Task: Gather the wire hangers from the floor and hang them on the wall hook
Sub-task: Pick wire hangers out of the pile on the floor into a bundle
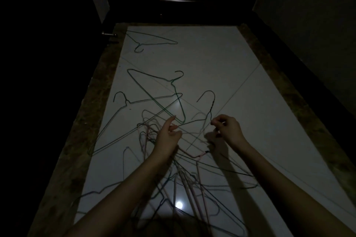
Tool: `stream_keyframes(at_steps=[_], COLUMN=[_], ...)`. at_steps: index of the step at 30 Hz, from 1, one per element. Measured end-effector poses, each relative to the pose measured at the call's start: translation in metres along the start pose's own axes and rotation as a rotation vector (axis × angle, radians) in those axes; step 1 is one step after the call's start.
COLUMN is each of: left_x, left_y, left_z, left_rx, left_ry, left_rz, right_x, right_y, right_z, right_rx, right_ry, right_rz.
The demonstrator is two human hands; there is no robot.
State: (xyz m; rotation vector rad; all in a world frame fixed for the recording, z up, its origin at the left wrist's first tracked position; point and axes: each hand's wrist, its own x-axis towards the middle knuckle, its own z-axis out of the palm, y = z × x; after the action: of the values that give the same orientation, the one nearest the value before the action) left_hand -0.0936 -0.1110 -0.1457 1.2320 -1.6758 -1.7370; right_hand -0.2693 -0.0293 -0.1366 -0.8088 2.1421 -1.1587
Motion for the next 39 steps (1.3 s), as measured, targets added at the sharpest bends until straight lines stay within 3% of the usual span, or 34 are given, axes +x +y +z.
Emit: stream_keyframes(at_steps=[3,9,14,21,30,39], left_x=[-0.004,-0.012,-0.02,-0.021,-0.009,-0.008], left_y=[0.006,0.009,-0.009,-0.049,-0.068,-0.068], left_z=[0.011,0.013,0.001,-0.029,-0.026,-0.016], left_rx=[-0.076,-0.007,0.177,0.198,0.099,0.217], left_ry=[-0.03,-0.081,-0.111,-0.077,-0.068,-0.069], left_rz=[-0.011,0.044,0.012,-0.152,-0.153,-0.201], right_x=[-0.008,-0.022,-0.034,-0.032,-0.033,-0.042], right_y=[-0.015,-0.034,-0.029,-0.025,-0.016,-0.019], right_z=[-0.009,-0.026,-0.024,-0.015,-0.028,-0.049], right_rx=[-0.01,-0.118,-0.04,-0.022,0.026,0.108], right_ry=[-0.004,0.024,-0.195,0.014,0.081,0.089], right_rz=[-0.063,-0.14,-0.094,-0.104,-0.064,-0.042])
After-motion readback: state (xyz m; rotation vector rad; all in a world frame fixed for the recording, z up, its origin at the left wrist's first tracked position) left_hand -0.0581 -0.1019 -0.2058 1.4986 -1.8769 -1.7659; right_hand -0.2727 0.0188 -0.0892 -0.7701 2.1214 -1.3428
